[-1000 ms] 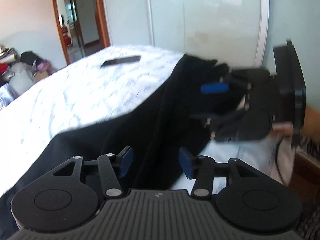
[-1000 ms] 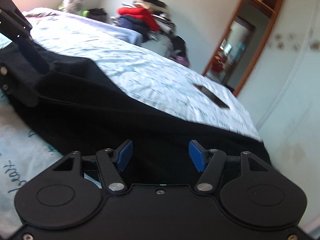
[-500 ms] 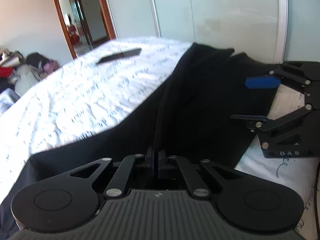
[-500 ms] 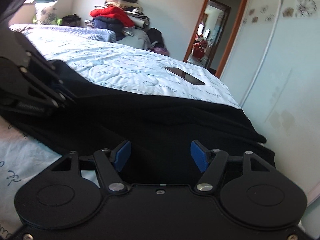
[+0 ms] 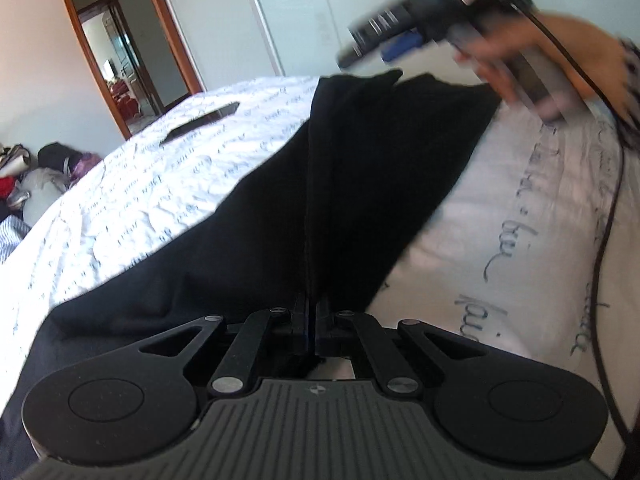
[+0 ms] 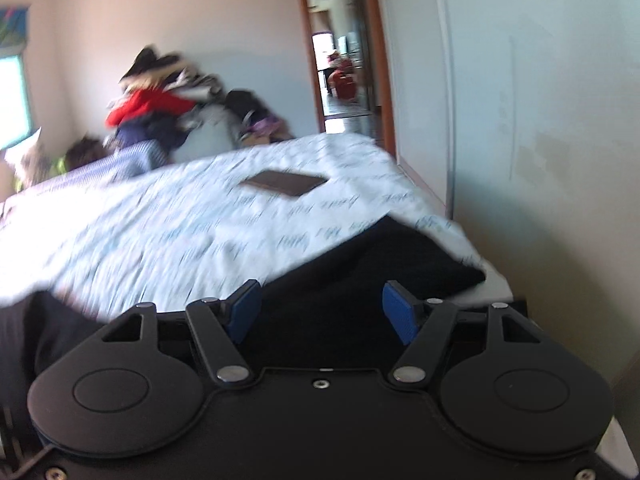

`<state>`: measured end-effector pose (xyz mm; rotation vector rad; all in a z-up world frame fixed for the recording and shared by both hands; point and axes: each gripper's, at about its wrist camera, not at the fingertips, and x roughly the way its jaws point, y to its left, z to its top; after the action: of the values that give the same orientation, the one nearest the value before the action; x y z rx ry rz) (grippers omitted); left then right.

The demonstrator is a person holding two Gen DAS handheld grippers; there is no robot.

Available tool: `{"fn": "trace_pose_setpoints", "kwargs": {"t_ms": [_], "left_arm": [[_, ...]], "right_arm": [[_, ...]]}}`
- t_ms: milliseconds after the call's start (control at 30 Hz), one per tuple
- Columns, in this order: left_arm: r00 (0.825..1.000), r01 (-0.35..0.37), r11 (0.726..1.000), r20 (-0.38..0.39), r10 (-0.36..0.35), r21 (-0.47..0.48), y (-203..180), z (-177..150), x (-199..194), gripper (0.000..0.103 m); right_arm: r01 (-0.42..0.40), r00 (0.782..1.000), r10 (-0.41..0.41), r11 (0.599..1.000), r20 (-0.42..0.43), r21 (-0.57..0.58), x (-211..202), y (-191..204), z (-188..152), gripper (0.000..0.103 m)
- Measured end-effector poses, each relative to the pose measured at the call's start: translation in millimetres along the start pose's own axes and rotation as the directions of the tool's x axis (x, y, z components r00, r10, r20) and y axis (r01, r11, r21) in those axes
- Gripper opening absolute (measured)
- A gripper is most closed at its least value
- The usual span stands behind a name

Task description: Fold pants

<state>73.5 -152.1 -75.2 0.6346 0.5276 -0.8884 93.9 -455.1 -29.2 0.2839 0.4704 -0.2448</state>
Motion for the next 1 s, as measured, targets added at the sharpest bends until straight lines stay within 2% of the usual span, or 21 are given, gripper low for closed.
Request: {"fn": "trace_pose_setpoints", "kwargs": {"t_ms": [133, 200, 333, 400, 433, 533, 567, 600, 733, 833, 867, 933, 1000], "left_arm": [[1.0, 0.007, 0.998, 0.002, -0.007, -0.064, 5.9, 0.2, 2.6, 0.004], [1.0, 0.011, 0.996, 0.003, -0.011, -0.093, 5.5, -0.7, 2.3, 0.01], [1.0, -0.009, 0.997, 0.01, 0.01, -0.08, -1.4, -1.1, 1.6, 0.01], [1.0, -0.018, 0.997, 0.014, 0.019, -0.071, -3.7, -1.0, 1.8, 0.01], [1.0, -0.02, 0.998, 0.017, 0.021, -0.067, -4.7, -1.4, 2.1, 0.01], [1.0, -0.014, 0.997, 0.02, 0.015, -0.073, -4.1, -2.5, 0.9, 0.01], [1.0, -0.011, 0.997, 0.021, 0.012, -0.076, -3.6, -2.6, 0.3, 0.01], [1.0, -0.008, 0.997, 0.022, 0.009, -0.079, -2.9, -2.4, -0.1, 0.01], [0.999, 0.003, 0.994, 0.033, 0.0, -0.106, 1.5, -2.5, -0.8, 0.011], [0.999, -0.003, 0.991, 0.044, 0.009, -0.137, 6.5, 0.0, -2.0, 0.009], [0.999, -0.005, 0.988, 0.046, 0.013, -0.156, 9.4, 1.4, -2.8, 0.006], [0.999, 0.003, 0.98, 0.043, 0.005, -0.198, 15.7, 3.7, -4.4, 0.004], [0.999, 0.026, 0.974, 0.04, -0.017, -0.224, 20.3, 4.3, -6.6, 0.004]], "right_arm": [[0.035, 0.999, -0.035, 0.999, -0.024, 0.006, 46.9, -17.1, 37.8, 0.067], [0.056, 0.995, -0.057, 0.998, -0.076, -0.009, 75.4, -23.1, 54.4, 0.067], [0.08, 0.974, -0.089, 0.996, -0.209, -0.05, 129.5, -35.1, 68.4, 0.065], [0.071, 0.964, -0.079, 0.997, -0.255, -0.042, 147.7, -39.4, 69.1, 0.063], [0.071, 0.959, -0.079, 0.997, -0.274, -0.041, 154.2, -39.8, 68.1, 0.06], [0.076, 0.942, -0.1, 0.993, -0.319, -0.088, 163.7, -36.7, 63.2, 0.023], [0.074, 0.946, -0.103, 0.992, -0.308, -0.104, 161.8, -34.1, 63.1, 0.013], [0.077, 0.951, -0.108, 0.99, -0.29, -0.115, 158.2, -32.7, 64.2, 0.008], [0.065, 0.987, -0.08, 0.992, -0.139, -0.112, 126.7, -31.5, 86.3, 0.006], [0.027, 1.0, -0.027, 0.994, 0.004, -0.11, 97.3, -28.3, 109.8, 0.006], [0.007, 0.998, 0.001, 0.994, 0.066, -0.112, 85.3, -26.4, 117.9, 0.006], [-0.023, 0.979, 0.042, 0.995, 0.2, -0.099, 55.5, -24.8, 132.3, 0.001], [-0.069, 0.957, 0.076, 0.997, 0.279, -0.032, 24.4, -34.2, 139.5, 0.001]]}}
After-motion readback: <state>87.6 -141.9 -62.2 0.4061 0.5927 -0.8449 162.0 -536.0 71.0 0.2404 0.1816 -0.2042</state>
